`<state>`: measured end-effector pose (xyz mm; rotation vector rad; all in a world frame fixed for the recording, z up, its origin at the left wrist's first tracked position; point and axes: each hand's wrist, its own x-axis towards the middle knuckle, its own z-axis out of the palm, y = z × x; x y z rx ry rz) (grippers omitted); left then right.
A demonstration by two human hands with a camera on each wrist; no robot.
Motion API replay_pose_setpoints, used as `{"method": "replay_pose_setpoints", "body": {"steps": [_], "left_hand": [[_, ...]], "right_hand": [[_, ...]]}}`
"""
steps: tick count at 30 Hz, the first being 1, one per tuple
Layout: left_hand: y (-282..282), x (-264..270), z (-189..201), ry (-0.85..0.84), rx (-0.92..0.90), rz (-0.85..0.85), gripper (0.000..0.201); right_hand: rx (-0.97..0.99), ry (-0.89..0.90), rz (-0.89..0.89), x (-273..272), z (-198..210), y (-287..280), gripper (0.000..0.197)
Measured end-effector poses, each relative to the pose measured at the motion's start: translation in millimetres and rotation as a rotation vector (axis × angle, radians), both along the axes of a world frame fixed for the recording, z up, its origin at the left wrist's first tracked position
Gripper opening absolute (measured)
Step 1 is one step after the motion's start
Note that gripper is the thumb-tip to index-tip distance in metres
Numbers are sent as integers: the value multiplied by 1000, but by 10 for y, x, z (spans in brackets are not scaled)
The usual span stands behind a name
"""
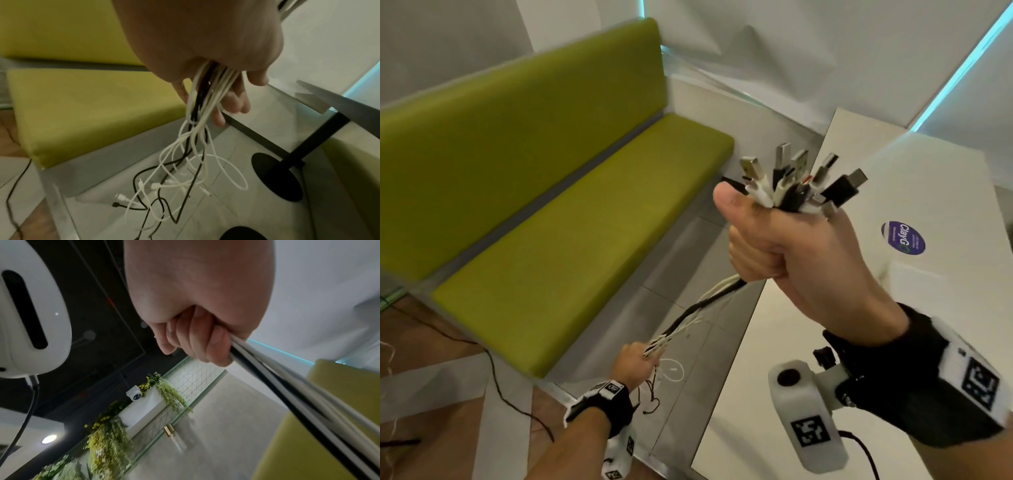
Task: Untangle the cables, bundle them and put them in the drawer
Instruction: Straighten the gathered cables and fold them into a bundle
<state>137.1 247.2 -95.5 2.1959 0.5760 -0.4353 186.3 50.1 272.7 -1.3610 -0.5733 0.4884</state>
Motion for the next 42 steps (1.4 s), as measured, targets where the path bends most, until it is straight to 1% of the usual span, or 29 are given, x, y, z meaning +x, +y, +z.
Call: {"method": "replay_pose_setpoints", "body": {"steps": [5, 7, 10, 11, 12, 14, 15, 18, 21, 24, 28, 30, 32, 34, 35, 37, 40, 42], "left_hand": [[157, -259, -203, 111, -6, -1, 47], [203, -241, -217, 130, 0, -12, 43], [194, -124, -129, 156, 35, -101, 32], [203, -82, -129, 153, 29, -99, 31], [224, -58, -124, 140, -6, -67, 30], [284, -55, -108, 65, -107, -1, 19], [301, -78, -98, 19, -151, 4, 14], [344, -194, -131, -44, -210, 11, 17], [325, -224, -142, -22, -356, 58, 12], [276, -189, -78, -15, -514, 133, 20], [237, -142, -10, 43, -615, 167, 18], [213, -132, -25, 94, -656, 139, 20], [168, -124, -26, 142, -609, 20, 24], [127, -96, -38, 177, -442, -84, 26], [110, -78, -62, 180, -335, -110, 28], [103, -67, -138, 197, -167, -102, 27], [134, -81, -238, 281, 111, -165, 28], [156, -77, -278, 309, 212, -163, 28]], "right_hand": [[-4, 22, -37, 51, -26, -76, 51], [-7, 22, -52, 63, -45, -90, 51], [-9, -14, -59, 84, -78, -41, 52], [-11, -25, -59, 100, -87, -35, 52], [-7, -27, -64, 123, -92, -44, 52], [16, -2, -84, 184, -91, -87, 53], [25, 8, -94, 211, -88, -119, 53], [1, -13, -120, 253, -102, -185, 53], [-28, -66, -149, 272, -136, -187, 51], [-21, -70, -169, 308, -148, -197, 50], [-20, -63, -189, 317, -153, -230, 51], [-7, -58, -205, 327, -154, -253, 51], [0, -62, -212, 342, -151, -282, 50], [-5, -66, -211, 349, -158, -305, 50], [-12, -66, -212, 347, -161, -307, 50], [-34, -77, -218, 338, -167, -292, 49], [-86, -110, -226, 335, -197, -271, 47], [-122, -127, -225, 337, -221, -264, 46]]}}
